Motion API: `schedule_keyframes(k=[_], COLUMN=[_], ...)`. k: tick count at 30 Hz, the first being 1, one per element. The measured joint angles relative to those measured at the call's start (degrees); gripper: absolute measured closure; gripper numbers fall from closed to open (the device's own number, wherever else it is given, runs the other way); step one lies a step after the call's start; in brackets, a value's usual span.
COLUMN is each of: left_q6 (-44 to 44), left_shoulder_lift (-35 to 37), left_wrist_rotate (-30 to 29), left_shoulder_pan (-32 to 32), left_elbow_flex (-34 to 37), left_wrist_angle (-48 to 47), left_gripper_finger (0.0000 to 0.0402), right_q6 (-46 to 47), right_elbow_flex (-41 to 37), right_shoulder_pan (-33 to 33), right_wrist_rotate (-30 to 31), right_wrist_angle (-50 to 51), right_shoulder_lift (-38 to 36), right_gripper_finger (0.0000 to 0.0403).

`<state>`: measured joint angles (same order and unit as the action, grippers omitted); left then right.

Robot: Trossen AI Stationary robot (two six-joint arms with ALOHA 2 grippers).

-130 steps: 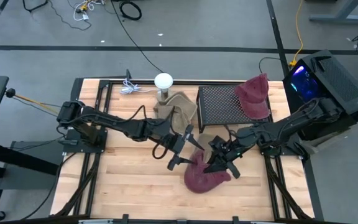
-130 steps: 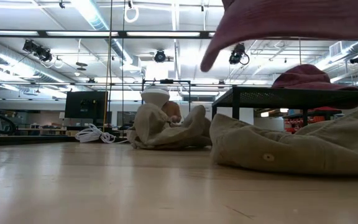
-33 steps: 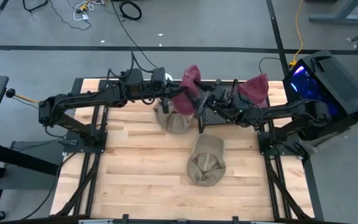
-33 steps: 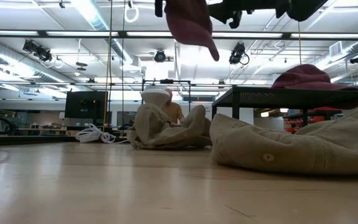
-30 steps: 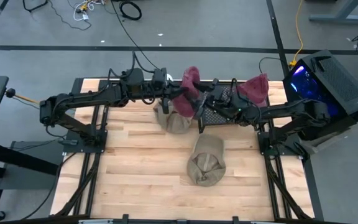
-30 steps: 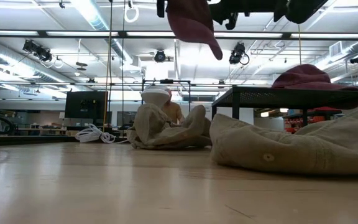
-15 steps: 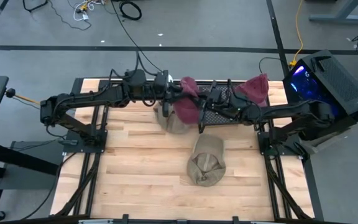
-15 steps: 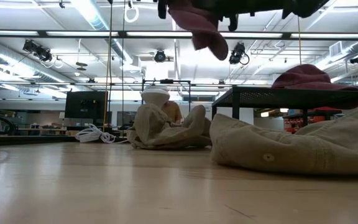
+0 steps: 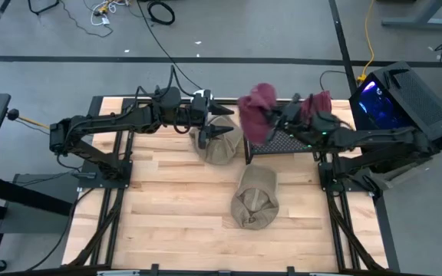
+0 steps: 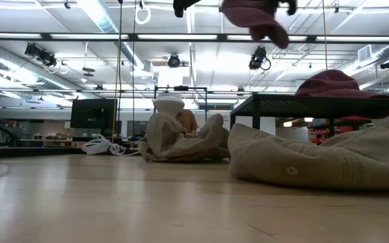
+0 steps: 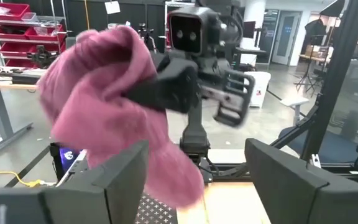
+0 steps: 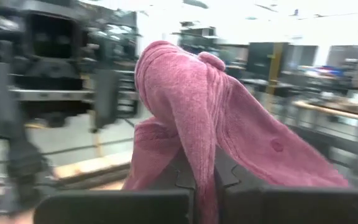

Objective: Pick & Place hat
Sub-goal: Stack the red hat on the red hat on the black shelf

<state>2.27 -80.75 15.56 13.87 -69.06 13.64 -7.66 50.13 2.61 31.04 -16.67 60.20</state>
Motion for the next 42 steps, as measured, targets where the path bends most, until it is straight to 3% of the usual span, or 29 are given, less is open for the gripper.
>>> schedule_keyframes(k=[7, 19, 29, 42], left_q6=[0.0, -0.1, -0.1, 0.0], left_shoulder_lift=[0.0, 0.0, 0.0, 0.0], left_wrist_rotate=[0.0, -0.1, -0.1, -0.1], left_shoulder_pan=[0.0, 0.0, 0.0, 0.0], left_elbow_flex=[0.0, 0.0, 0.0, 0.0], left_wrist_angle=[-0.2, -1.6, -3.2, -3.2], left_gripper_finger=[0.013, 0.0145, 0.0145, 0.0145], right_q6=[0.3, 1.2, 1.4, 9.8], right_elbow_flex=[0.0, 0.0, 0.0, 0.0], right_shoulder_pan=[-1.9, -4.1, -4.1, -4.1], right_wrist_rotate=[12.2, 22.5, 18.6, 19.5], right_wrist_angle=[13.0, 27.9, 44.4, 57.4], right_shoulder_lift=[-9.5, -19.5, -25.4, -38.1], right_gripper_finger=[0.0397, 0.0398, 0.0398, 0.0398])
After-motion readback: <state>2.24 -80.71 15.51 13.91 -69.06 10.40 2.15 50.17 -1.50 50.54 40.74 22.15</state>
